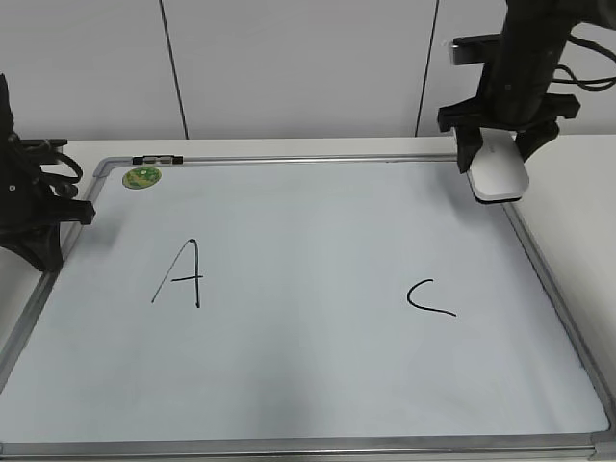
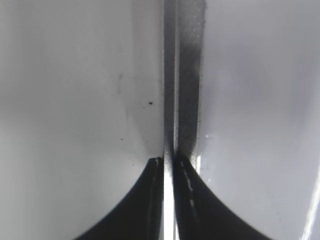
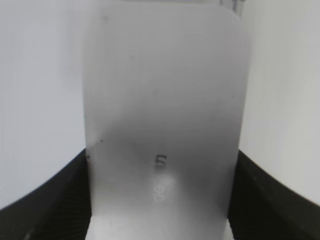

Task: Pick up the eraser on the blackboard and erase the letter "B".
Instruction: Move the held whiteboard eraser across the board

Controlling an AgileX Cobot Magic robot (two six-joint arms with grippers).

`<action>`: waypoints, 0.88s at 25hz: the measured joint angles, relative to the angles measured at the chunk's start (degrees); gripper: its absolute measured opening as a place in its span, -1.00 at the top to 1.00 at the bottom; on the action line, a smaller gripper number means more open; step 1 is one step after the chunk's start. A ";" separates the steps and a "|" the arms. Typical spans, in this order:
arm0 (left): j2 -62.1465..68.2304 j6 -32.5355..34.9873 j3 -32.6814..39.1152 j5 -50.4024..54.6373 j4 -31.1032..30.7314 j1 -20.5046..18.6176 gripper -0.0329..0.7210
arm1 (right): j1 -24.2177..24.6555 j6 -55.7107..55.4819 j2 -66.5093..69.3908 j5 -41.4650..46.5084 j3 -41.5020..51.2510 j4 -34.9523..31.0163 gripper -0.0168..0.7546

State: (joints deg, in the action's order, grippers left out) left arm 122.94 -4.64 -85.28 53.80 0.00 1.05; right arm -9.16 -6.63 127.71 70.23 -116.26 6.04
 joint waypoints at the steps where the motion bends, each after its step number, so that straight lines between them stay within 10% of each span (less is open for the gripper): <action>1: 0.00 0.00 0.00 0.00 0.00 0.00 0.81 | 0.73 0.49 0.00 0.00 0.00 -0.52 -0.40; 22: 0.00 0.00 0.00 0.00 0.00 0.00 0.81 | 4.11 4.60 0.11 -0.36 13.77 -6.04 -0.40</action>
State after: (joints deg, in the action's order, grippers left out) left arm 122.94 -4.64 -85.28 53.80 0.00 1.05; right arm -5.05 -2.03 127.82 69.87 -102.49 0.00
